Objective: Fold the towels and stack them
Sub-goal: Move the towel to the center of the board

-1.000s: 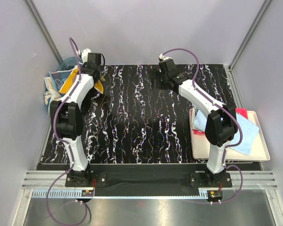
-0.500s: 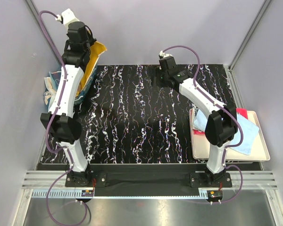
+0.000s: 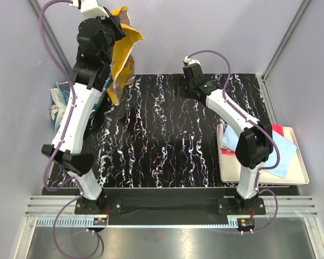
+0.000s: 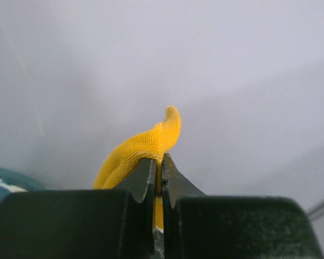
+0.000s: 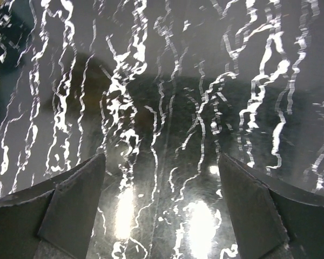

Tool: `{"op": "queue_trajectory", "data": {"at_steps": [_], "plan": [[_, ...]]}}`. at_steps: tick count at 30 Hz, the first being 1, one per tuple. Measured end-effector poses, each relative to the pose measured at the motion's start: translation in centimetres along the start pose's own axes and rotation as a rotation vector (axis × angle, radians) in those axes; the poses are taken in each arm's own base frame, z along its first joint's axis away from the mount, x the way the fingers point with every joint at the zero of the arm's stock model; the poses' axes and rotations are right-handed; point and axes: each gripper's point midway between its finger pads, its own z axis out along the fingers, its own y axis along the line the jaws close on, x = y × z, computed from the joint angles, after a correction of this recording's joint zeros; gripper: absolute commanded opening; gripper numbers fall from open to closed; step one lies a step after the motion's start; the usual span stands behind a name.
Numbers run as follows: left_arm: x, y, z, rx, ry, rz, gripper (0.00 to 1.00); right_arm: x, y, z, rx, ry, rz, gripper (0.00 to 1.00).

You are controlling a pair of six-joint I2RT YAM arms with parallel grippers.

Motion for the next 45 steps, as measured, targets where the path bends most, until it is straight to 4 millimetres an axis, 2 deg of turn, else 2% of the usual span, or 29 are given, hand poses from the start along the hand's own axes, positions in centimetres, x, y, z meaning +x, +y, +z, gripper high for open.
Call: {"op": "queue_trajectory", "data": {"at_steps": [1, 3, 5, 6, 7, 9, 13, 15, 17, 19, 22, 23, 25, 28, 31, 32, 33, 35, 36, 38, 39, 41, 45], "plan": [[-1.4, -1.1, -1.2, 0.039, -0.022, -0.008, 0.00, -0.3, -0.2, -0.2, 0.013, -0.010, 0.000, 0.93], [-2.3, -2.9, -3.0, 0.111, -0.034, -0.023, 0.00, -1.0, -0.7, -0.8, 0.041, -0.036, 0.002, 0.94], [-2.1, -4.3, -5.0, 0.193, -0.024, -0.032, 0.00, -2.0, -1.3, -1.7, 0.071, -0.069, 0.007, 0.94], [-1.2, -4.9, -6.1, 0.242, 0.000, -0.034, 0.00, -2.6, -1.6, -2.3, 0.089, -0.090, 0.012, 0.95], [0.0, -5.4, -7.0, 0.293, 0.018, -0.043, 0.00, -3.1, -2.0, -3.1, 0.105, -0.113, 0.017, 0.96], [4.1, -5.9, -8.8, 0.385, 0.099, -0.054, 0.00, -3.7, -2.9, -4.9, 0.137, -0.147, 0.025, 0.97], [15.7, -5.8, -11.0, 0.505, 0.355, -0.086, 0.01, -4.6, -4.6, -8.0, 0.178, -0.206, 0.046, 0.97], [20.3, -6.3, -12.1, 0.561, 0.500, -0.103, 0.01, -4.9, -5.3, -9.1, 0.195, -0.227, 0.059, 0.97], [22.4, -7.8, -13.4, 0.650, 0.585, -0.124, 0.01, -5.2, -5.7, -9.6, 0.202, -0.242, 0.071, 0.97], [23.1, -9.8, -15.5, 0.765, 0.643, -0.143, 0.03, -5.3, -5.7, -9.6, 0.202, -0.248, 0.080, 0.97], [23.3, -13.5, -20.2, 0.988, 0.684, -0.165, 0.04, -4.3, -6.0, -9.2, 0.209, -0.228, 0.080, 0.97], [23.7, -14.1, -21.9, 1.044, 0.710, -0.175, 0.06, -3.9, -6.1, -9.0, 0.213, -0.218, 0.077, 0.98], [25.6, -14.8, -26.9, 1.167, 0.788, -0.203, 0.05, -3.1, -6.4, -8.7, 0.226, -0.202, 0.073, 0.98], [29.8, -13.9, -34.2, 1.263, 0.963, -0.228, 0.04, -2.1, -7.1, -8.1, 0.241, -0.178, 0.072, 0.98], [33.8, -11.8, -41.7, 1.305, 1.150, -0.230, 0.16, -1.2, -8.2, -7.4, 0.250, -0.148, 0.079, 0.97], [34.6, -11.0, -43.7, 1.313, 1.203, -0.231, 0.16, -1.0, -8.5, -7.1, 0.249, -0.138, 0.083, 0.97], [35.2, -10.4, -45.3, 1.313, 1.244, -0.237, 0.21, -0.9, -8.7, -6.4, 0.243, -0.127, 0.086, 0.97], [35.7, -9.7, -46.2, 1.297, 1.272, -0.245, 0.37, -0.6, -9.1, -5.3, 0.238, -0.109, 0.091, 0.96], [35.9, -9.6, -46.0, 1.275, 1.269, -0.244, 0.38, -0.3, -9.0, -4.3, 0.228, -0.087, 0.090, 0.96], [36.2, -9.6, -44.6, 1.202, 1.227, -0.223, 0.47, 0.2, -8.3, -1.9, 0.196, -0.050, 0.087, 0.94], [36.3, -9.6, -43.8, 1.157, 1.209, -0.204, 0.48, 0.7, -8.0, -0.9, 0.188, -0.030, 0.083, 0.92], [36.2, -9.8, -40.7, 1.014, 1.146, -0.160, 0.52, 2.1, -7.5, 1.6, 0.165, 0.026, 0.077, 0.89], [34.3, -9.4, -33.8, 0.699, 0.982, -0.115, 0.55, 5.8, -7.8, 4.6, 0.168, 0.131, 0.067, 0.81]]}}
